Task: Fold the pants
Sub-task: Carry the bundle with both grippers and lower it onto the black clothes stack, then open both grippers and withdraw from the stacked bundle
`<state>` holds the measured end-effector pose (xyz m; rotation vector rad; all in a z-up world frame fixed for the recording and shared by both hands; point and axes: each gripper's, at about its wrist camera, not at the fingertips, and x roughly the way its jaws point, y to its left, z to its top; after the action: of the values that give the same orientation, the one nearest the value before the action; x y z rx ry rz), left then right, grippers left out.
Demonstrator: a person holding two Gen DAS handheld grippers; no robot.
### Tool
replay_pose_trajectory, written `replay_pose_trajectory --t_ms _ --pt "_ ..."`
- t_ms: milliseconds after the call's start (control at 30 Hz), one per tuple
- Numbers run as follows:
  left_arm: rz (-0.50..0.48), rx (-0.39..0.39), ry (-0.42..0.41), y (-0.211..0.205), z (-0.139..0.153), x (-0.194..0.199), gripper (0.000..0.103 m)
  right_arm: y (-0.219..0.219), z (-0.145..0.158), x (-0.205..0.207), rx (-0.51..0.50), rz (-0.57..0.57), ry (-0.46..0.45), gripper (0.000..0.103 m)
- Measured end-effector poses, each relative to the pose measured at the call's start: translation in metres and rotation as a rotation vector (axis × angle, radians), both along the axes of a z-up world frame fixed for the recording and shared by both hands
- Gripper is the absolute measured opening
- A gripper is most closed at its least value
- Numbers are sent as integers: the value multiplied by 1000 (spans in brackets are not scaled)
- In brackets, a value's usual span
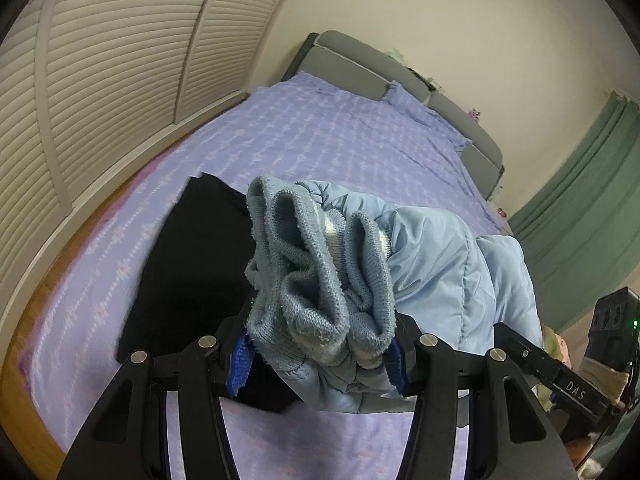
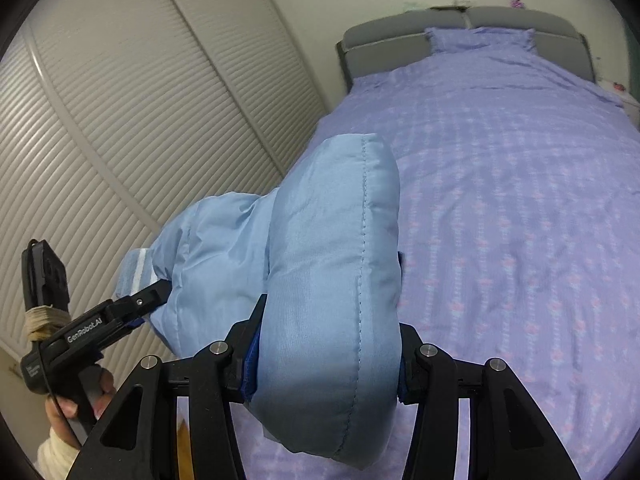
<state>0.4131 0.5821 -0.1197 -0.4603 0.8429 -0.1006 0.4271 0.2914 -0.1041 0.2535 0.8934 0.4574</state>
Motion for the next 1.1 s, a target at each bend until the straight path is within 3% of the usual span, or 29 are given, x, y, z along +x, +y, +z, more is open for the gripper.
replay_pose_trajectory --t_ms 167,600,700,800,967,1100 --pt "-9 -40 45 44 -33 32 53 35 -33 41 -8 50 59 50" --pt "-19 4 157 87 -103 98 53 101 -108 114 -130 96 159 50" --pt "-38 43 193 86 -119 105 55 105 -123 116 -163 95 203 54" --pt "-69 126 212 83 -126 107 65 103 -136 110 -202 99 235 61" --pt "-64 243 221 79 -122 100 81 101 -129 101 -284 81 171 75" --pt "-10 290 253 84 -120 95 86 106 -119 111 -355 84 129 75"
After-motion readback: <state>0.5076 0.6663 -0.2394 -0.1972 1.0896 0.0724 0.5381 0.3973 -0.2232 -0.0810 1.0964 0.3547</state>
